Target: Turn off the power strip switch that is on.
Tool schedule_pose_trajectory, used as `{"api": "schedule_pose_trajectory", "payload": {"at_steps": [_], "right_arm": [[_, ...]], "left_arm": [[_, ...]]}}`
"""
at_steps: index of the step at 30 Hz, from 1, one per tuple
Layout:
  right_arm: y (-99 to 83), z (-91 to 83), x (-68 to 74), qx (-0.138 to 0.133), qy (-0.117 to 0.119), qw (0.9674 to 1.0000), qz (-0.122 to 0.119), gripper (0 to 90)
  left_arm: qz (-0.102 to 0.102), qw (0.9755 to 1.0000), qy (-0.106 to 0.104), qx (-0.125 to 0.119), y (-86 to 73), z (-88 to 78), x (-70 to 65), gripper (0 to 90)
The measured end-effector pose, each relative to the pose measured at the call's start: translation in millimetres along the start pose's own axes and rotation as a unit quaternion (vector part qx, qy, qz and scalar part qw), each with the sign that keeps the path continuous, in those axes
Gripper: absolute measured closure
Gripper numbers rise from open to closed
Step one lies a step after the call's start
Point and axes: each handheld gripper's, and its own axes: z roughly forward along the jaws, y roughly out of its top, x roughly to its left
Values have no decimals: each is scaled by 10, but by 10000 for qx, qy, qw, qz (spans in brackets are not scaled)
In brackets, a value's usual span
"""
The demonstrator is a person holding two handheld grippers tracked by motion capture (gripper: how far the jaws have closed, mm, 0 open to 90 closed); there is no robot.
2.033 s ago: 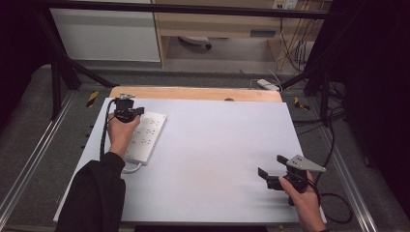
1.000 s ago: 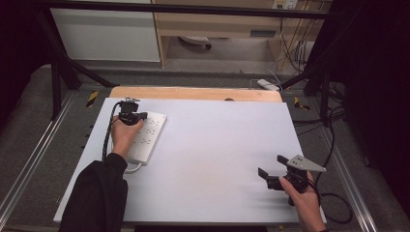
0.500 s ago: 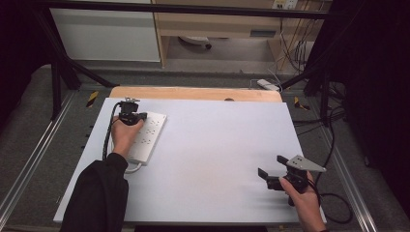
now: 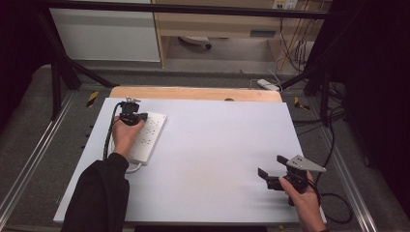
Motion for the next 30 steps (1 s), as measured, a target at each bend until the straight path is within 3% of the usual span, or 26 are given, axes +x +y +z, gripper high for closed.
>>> {"api": "schedule_pose_trajectory", "payload": {"at_steps": [30], "right_arm": [[5, -8, 10, -12, 23, 10000, -5, 45]], "left_arm": [[4, 10000, -11, 8, 4, 7, -2, 900]]}}
